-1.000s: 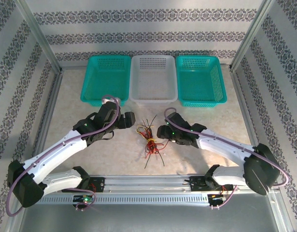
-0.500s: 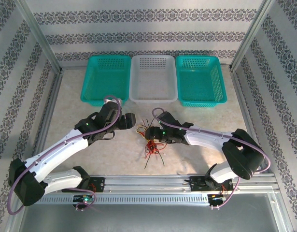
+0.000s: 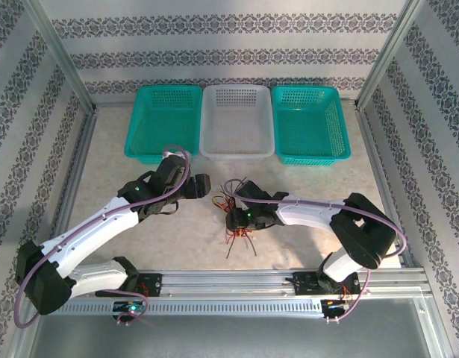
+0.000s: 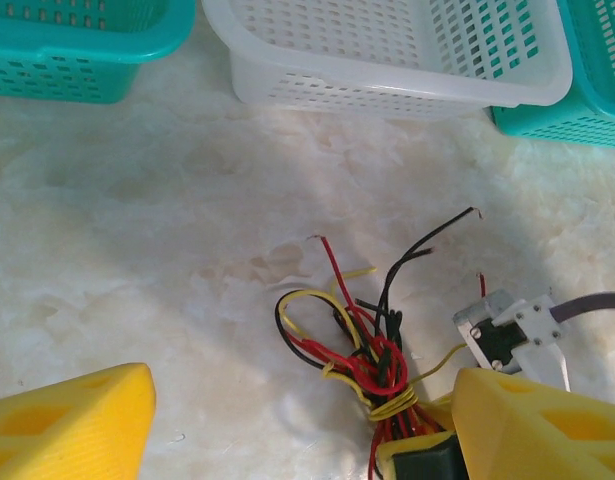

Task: Untangle the cables
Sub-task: Pick up the cables at the center of the table, then pass the cables.

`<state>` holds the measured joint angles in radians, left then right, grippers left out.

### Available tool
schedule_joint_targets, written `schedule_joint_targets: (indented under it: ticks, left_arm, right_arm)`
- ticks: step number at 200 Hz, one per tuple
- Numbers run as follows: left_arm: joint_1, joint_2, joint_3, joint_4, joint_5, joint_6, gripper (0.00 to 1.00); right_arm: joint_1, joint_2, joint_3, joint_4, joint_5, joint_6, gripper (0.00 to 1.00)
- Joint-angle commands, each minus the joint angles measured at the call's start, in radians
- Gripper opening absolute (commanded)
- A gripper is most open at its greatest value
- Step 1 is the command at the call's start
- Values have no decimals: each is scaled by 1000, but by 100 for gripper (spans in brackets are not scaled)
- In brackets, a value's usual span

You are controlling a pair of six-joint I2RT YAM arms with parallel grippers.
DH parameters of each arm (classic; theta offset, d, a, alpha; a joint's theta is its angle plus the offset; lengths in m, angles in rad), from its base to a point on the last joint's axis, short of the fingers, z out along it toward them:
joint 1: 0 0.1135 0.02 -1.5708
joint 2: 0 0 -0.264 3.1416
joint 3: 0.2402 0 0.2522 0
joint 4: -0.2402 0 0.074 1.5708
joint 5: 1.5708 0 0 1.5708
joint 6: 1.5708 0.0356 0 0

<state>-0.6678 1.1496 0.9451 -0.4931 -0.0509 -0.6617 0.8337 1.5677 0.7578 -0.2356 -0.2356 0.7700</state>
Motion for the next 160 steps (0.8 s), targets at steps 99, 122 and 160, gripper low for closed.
schedule_joint_targets:
  ticks: [99, 122, 160]
  left_arm:
    - [-11, -136, -95, 273, 303, -69, 99]
    - [-42, -160, -46, 298, 285, 16, 99]
    - [-40, -156, 19, 283, 119, 93, 99]
  right_arm:
    - [-22, -309, 253, -211, 21, -151, 22]
    - [-19, -299, 398, -314, 16, -198, 22]
    - [8, -271, 564, -407, -2, -254, 23]
